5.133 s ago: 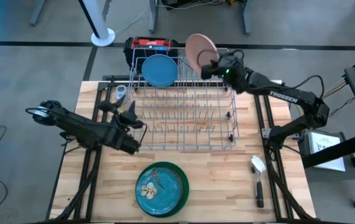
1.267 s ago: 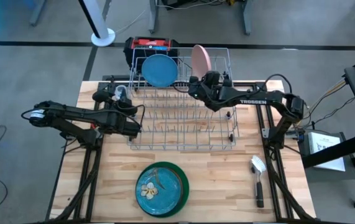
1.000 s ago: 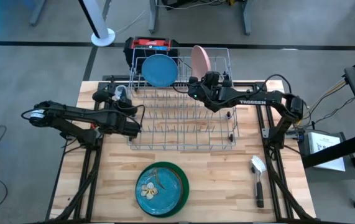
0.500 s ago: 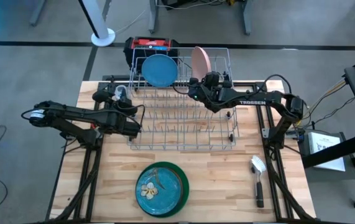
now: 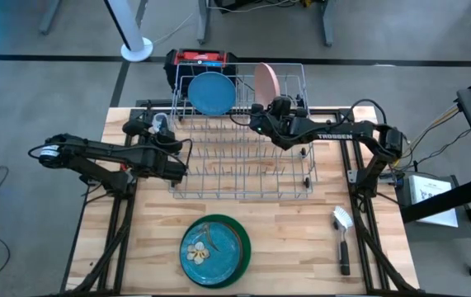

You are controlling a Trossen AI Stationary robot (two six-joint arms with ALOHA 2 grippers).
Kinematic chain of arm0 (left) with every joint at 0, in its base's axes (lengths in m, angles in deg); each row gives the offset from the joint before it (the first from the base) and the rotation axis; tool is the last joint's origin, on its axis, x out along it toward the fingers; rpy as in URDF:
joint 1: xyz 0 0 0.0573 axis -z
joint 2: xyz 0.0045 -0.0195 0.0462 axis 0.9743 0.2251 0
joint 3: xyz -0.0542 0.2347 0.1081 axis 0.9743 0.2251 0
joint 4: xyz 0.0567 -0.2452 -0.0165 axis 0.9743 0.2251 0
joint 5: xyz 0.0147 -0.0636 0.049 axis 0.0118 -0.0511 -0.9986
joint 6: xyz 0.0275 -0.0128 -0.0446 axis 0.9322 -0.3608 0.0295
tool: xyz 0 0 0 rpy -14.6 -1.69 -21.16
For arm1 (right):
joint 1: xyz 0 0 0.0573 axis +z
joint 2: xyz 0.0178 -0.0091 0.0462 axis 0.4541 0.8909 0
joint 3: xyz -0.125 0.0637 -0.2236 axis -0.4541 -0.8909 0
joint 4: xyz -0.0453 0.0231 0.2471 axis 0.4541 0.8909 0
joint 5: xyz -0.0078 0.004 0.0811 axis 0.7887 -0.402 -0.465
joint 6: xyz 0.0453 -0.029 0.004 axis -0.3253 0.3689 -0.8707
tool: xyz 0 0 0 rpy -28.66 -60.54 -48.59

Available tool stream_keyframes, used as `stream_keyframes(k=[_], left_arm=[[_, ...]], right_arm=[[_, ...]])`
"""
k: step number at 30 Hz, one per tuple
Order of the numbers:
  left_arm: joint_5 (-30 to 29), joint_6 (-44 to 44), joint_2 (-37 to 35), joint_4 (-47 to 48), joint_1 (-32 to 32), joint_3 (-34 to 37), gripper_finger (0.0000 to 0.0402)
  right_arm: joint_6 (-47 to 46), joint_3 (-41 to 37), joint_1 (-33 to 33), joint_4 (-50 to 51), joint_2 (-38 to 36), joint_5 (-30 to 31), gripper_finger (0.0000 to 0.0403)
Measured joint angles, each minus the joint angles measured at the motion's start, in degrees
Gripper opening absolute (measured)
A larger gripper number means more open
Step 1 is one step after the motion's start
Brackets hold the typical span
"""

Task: Sort dishes
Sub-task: Put the light pink plate into the dish rack

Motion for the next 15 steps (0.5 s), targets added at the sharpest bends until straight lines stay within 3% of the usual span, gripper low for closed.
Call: stream_keyframes(k=[15], left_arm=[[0.0,0.0,0.0,0.0,0.0,0.0,0.0208]], right_arm=[[-1.5,-1.1,0.5,0.0,0.0,-0.3,0.003]])
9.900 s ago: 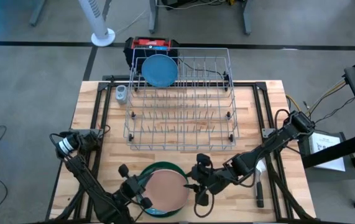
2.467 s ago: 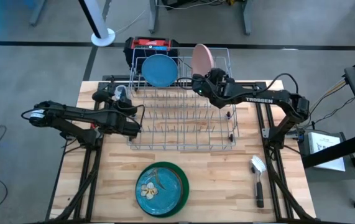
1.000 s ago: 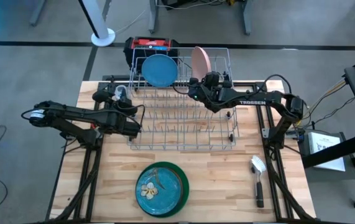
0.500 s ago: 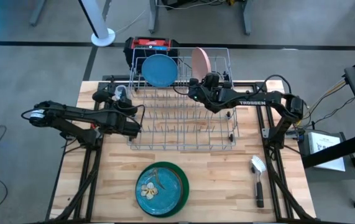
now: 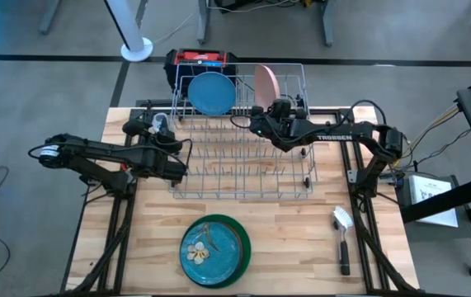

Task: Sort dishes
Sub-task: Put the light pink plate into the dish rack

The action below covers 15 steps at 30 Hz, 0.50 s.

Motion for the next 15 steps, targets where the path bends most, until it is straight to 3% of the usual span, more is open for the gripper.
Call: stream_keyframes(k=[15], left_arm=[[0.0,0.0,0.0,0.0,0.0,0.0,0.0208]], right_arm=[[-4.7,-2.6,0.5,-0.2,-0.1,-0.5,0.003]])
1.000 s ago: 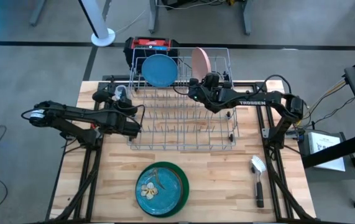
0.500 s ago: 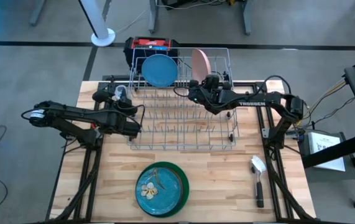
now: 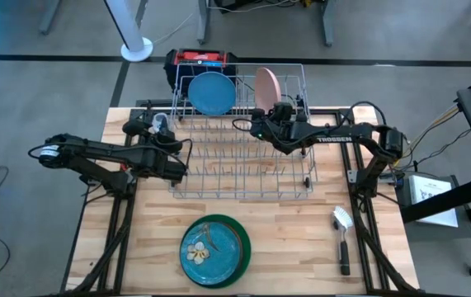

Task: Sort dishes
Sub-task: Put the light pink plate into the dish rack

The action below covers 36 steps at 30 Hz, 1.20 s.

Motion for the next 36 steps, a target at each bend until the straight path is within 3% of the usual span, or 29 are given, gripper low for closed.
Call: stream_keyframes(k=[21,36], left_arm=[[0.0,0.0,0.0,0.0,0.0,0.0,0.0208],[0.0,0.0,0.0,0.0,0.0,0.0,0.0208]], right_arm=[[-0.2,-0.1,0.1,0.1,0.0,-1.8,0.003],[-0.1,-0.1,0.1,0.1,0.0,-3.4,0.0052]])
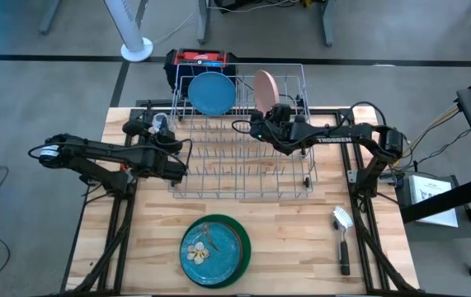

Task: Sort dishes
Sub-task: Put the light pink plate into the dish rack

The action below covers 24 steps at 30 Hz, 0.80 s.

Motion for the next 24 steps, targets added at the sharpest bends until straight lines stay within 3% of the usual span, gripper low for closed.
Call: stream_keyframes(k=[13,24], left_arm=[[0.0,0.0,0.0,0.0,0.0,0.0,0.0208],[0.0,0.0,0.0,0.0,0.0,0.0,0.0208]], right_arm=[[-0.7,0.0,-0.1,0.0,0.1,-1.0,0.0132],[-0.6,0.0,-0.1,0.0,0.1,-2.0,0.0158]])
